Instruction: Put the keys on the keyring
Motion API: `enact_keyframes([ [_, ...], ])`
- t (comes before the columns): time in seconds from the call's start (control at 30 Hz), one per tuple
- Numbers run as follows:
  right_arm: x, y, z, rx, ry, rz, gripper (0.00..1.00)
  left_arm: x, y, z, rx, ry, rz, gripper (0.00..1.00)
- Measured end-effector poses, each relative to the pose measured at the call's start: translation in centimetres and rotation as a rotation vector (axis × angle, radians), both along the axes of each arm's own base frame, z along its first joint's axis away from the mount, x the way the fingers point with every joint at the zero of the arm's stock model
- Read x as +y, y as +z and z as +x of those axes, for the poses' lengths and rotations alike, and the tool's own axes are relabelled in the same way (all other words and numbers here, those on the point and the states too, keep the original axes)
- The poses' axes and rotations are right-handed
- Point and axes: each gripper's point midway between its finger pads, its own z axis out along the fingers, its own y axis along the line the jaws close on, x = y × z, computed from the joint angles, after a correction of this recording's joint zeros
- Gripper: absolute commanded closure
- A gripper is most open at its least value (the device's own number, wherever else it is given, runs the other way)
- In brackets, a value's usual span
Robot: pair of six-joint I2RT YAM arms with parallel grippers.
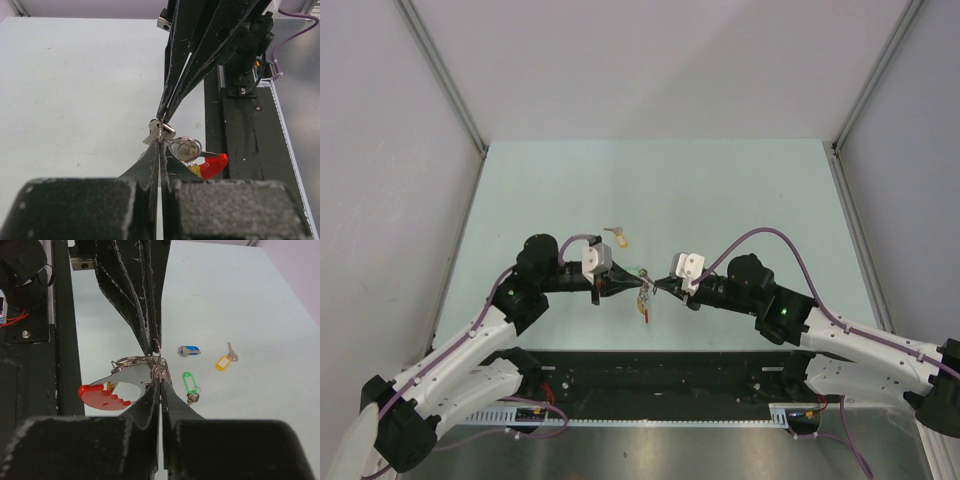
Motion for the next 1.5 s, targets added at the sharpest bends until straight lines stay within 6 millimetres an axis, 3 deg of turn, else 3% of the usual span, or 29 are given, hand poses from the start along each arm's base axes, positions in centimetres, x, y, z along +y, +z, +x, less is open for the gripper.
enact_keyframes([
  [1.5, 0.44, 0.08, 0.24, 0.078, 0.017, 0.044, 1.00, 0.04, -0.13, 0.18, 0.001, 0.018, -0.003, 1.00],
])
